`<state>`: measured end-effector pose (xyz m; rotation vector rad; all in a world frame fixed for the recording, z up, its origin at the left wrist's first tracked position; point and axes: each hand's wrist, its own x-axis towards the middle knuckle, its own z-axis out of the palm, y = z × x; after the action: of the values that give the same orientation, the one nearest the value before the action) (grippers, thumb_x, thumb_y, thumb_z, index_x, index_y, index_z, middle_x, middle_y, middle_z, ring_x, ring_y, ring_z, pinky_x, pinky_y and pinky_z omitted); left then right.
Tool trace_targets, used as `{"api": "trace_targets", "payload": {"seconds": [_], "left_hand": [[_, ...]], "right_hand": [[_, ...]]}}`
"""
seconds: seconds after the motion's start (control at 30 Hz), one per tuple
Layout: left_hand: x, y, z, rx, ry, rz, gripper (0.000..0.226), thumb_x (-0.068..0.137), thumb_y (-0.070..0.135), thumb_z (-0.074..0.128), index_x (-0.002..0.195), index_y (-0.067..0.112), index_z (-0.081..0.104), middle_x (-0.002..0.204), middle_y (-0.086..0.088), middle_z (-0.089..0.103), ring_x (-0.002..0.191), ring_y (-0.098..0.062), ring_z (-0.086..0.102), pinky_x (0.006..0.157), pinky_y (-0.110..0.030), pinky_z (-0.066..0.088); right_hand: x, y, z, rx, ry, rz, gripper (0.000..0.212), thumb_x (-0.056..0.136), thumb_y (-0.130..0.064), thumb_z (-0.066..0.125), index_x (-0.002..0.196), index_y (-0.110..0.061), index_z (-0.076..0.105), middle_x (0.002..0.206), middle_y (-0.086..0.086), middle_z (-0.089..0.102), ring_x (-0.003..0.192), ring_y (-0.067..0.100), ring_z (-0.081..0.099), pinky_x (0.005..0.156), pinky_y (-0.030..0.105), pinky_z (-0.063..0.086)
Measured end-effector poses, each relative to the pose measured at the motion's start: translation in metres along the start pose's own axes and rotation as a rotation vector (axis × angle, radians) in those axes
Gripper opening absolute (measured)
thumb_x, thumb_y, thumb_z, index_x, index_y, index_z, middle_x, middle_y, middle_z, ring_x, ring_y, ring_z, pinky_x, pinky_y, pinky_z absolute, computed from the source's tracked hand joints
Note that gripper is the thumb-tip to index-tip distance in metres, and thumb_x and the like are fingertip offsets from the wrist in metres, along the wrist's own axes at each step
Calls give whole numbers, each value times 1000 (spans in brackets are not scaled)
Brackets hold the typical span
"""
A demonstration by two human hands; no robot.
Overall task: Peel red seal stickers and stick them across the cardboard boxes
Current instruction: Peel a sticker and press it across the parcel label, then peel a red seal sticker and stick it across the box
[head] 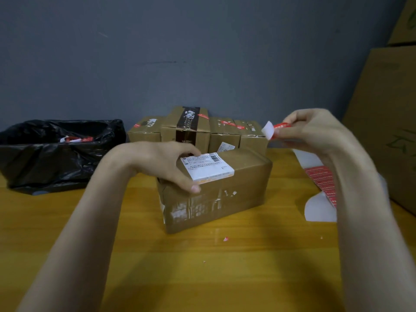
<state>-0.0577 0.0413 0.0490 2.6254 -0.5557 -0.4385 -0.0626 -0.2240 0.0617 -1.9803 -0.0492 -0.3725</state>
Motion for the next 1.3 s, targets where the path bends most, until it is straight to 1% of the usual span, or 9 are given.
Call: {"api": "trace_targets", "payload": {"seconds": [0.1, 0.2, 0.37, 0.53, 0.77, 0.87, 1.0, 1.17, 1.3], "left_hand": [[5, -3, 2, 33, 40, -35, 73, 72, 42, 75, 134, 42, 35, 122, 12, 35, 107, -10, 43, 85, -23, 42], [6, -12, 0, -179, 113, -26, 56, 73, 43, 72, 125, 38, 51, 117, 6, 51, 99, -9, 52, 82, -22, 45], [7, -32, 6, -477, 76, -70, 59, 54, 53, 76, 107, 29, 68, 110, 0, 65, 102, -18, 61, 85, -35, 52], [23, -39, 25, -663, 143, -173, 39, 76, 52, 60, 100, 22, 69, 100, 0, 68, 94, -13, 61, 73, -28, 48], [40, -45, 42, -947, 429, -274, 32, 84, 43, 62, 93, 13, 70, 96, -3, 66, 95, -20, 59, 78, -36, 48], [45, -44, 43, -765, 518, -248, 31, 87, 43, 58, 98, 15, 68, 102, 2, 59, 100, -16, 52, 81, -34, 43], [44, -37, 31, -301, 638, -97, 44, 80, 45, 66, 113, 15, 64, 111, -1, 60, 102, -13, 51, 73, -20, 39], [43, -17, 35, 6, 108, -5, 96, 66, 53, 74, 146, 27, 26, 150, 3, 29, 136, -19, 31, 111, -36, 29], [41, -20, 38, 129, 51, 38, 97, 71, 51, 72, 147, 29, 17, 153, 10, 16, 144, -16, 6, 118, -43, 1]], "right_hand": [[-2, -1, -3, -12, 8, -11, 20, 73, -5, 75, 74, -13, 57, 77, 5, 62, 75, 15, 62, 65, 25, 57], [-2, -2, -2, 19, -19, -20, 22, 70, -6, 77, 76, -13, 56, 78, 6, 62, 75, 16, 62, 69, 30, 58], [-1, -1, 1, 64, -70, -14, 23, 68, -6, 78, 75, -11, 56, 75, 7, 64, 76, 22, 65, 76, 37, 58], [0, 0, 13, 12, -117, 15, 23, 70, -9, 78, 79, -9, 57, 74, 6, 65, 66, 15, 64, 61, 24, 57], [5, 8, 42, 46, -198, 97, 40, 58, -11, 86, 74, -13, 50, 77, 10, 57, 61, 18, 61, 64, 36, 60], [4, 11, 47, 97, -231, 125, 38, 65, 0, 80, 81, -11, 47, 77, 14, 60, 53, 16, 64, 54, 29, 58], [7, 15, 50, 107, -207, 125, 38, 68, 9, 76, 80, -11, 47, 89, 20, 59, 57, 20, 66, 53, 28, 58], [9, 19, 55, 65, -163, 108, 44, 60, 6, 81, 79, -14, 47, 104, 22, 57, 83, 29, 65, 58, 33, 59], [8, 18, 57, 55, -181, 58, 45, 60, 5, 82, 79, -15, 46, 101, 18, 57, 75, 19, 63, 52, 21, 56]]}}
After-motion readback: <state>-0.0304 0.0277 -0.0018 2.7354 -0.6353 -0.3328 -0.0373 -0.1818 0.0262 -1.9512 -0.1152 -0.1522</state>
